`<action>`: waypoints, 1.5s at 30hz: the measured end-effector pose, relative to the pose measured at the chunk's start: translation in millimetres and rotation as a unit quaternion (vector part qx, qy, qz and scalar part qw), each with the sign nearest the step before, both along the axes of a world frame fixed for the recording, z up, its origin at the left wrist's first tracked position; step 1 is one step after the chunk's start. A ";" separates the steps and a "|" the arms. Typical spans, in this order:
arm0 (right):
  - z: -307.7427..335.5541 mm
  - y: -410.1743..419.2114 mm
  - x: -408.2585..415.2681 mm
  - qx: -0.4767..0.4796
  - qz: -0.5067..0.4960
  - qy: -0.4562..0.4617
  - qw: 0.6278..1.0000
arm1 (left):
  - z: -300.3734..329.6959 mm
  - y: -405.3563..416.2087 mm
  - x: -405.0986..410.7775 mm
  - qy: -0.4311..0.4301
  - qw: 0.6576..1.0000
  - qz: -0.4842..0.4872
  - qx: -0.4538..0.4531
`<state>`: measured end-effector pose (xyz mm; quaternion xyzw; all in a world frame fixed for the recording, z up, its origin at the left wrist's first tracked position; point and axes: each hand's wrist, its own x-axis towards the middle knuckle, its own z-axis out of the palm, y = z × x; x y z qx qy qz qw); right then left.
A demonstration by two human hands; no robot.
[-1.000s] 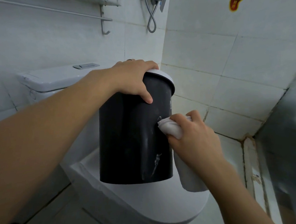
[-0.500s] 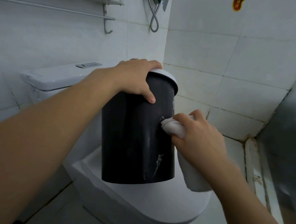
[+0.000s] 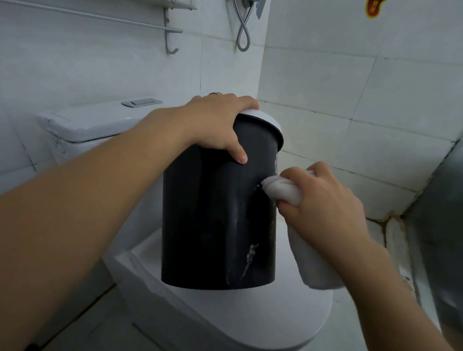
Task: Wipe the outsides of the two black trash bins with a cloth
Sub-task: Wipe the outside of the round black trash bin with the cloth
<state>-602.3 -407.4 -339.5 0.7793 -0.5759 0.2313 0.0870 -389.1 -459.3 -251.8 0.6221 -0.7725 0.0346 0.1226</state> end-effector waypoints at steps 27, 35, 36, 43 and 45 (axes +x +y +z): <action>-17.5 30.7 15.2 0.029 0.076 0.055 0.995 | -2.4 -1.6 10.1 0.013 1.000 0.021 0.004; -7.1 17.9 28.6 -0.019 0.047 0.028 0.998 | -2.4 -2.4 -2.1 -0.011 1.000 0.013 -0.010; -8.9 18.7 27.5 -0.014 0.049 0.033 0.998 | -2.3 -2.2 -1.5 -0.009 1.000 0.016 -0.009; -21.2 20.8 9.9 0.049 0.075 -0.033 0.995 | -7.1 -3.6 -3.3 -0.026 0.999 0.027 -0.024; -23.6 17.6 7.5 0.065 0.092 -0.078 0.990 | -7.8 -4.6 -5.0 -0.042 0.998 0.033 -0.029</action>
